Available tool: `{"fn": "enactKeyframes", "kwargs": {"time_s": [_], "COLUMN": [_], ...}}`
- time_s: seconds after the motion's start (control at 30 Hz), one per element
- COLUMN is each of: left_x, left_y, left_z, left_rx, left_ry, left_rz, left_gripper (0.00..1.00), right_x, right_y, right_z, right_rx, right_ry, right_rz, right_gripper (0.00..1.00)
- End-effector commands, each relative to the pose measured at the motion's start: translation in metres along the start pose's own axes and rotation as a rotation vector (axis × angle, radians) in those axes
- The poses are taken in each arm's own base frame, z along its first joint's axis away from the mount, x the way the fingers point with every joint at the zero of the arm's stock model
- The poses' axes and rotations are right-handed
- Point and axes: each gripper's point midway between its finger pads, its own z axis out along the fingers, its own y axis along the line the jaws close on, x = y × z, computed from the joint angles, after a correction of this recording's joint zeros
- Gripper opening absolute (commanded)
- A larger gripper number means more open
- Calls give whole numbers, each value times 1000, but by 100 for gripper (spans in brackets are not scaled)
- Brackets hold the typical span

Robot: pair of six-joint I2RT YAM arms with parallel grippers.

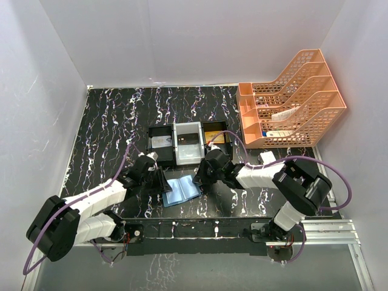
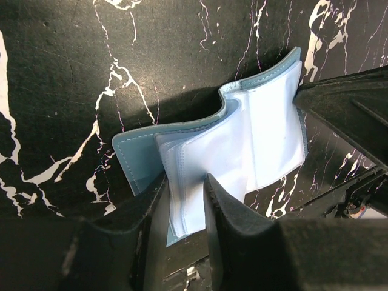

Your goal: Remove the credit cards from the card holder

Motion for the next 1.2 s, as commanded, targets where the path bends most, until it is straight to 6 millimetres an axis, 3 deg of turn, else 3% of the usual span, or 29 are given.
{"fn": "enactKeyframes", "kwargs": {"time_s": [0.0, 0.33, 0.63, 0.93, 1.17], "left_x": [7, -2, -7, -13, -10], "left_y": [-14, -30, -38, -71, -89], "left_z": [3, -5, -5, -10, -8], "left_rx": [75, 125, 143, 295, 410], "left_ry": [38, 8, 4, 7, 35], "left_rz": [13, 27, 28, 27, 4], "left_gripper": [23, 15, 14, 13, 12], "right_x": [20, 23, 21, 16, 16], "right_y": [54, 67, 42, 18, 14], "right_z": [-5, -11, -7, -9, -11], "right_rx": [-240, -329, -186, -47, -37], "right_ry": [92, 105, 73, 34, 24], "right_rz": [34, 68, 89, 77, 86], "right_gripper": [3, 9, 12, 17, 17]}}
